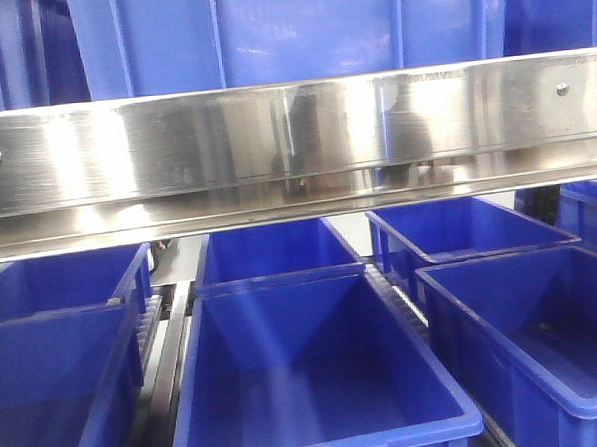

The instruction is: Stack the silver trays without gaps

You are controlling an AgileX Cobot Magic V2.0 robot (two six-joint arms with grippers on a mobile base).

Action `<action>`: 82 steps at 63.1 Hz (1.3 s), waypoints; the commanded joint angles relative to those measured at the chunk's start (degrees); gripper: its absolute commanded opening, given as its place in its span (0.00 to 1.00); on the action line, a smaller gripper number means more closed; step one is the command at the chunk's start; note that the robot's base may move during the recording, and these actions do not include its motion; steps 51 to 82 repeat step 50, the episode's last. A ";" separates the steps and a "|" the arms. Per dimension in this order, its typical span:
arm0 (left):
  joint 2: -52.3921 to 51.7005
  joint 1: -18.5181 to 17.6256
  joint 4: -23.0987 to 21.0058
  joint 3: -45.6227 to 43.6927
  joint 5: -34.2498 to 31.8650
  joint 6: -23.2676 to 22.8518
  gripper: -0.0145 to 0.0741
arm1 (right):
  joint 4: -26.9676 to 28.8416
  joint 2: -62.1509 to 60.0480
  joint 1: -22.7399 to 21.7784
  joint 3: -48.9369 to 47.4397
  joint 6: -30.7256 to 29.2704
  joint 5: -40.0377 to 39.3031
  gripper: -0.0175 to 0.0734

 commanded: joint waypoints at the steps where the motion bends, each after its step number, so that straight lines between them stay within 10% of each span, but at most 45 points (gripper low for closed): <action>1: -0.15 -0.39 -0.22 -0.13 -0.61 0.00 0.16 | 0.06 -0.22 0.04 0.00 -0.43 -1.44 0.12; 82: -0.15 -0.39 -0.22 -0.13 -0.61 0.00 0.16 | 0.06 -0.22 0.04 0.00 -0.43 -1.44 0.12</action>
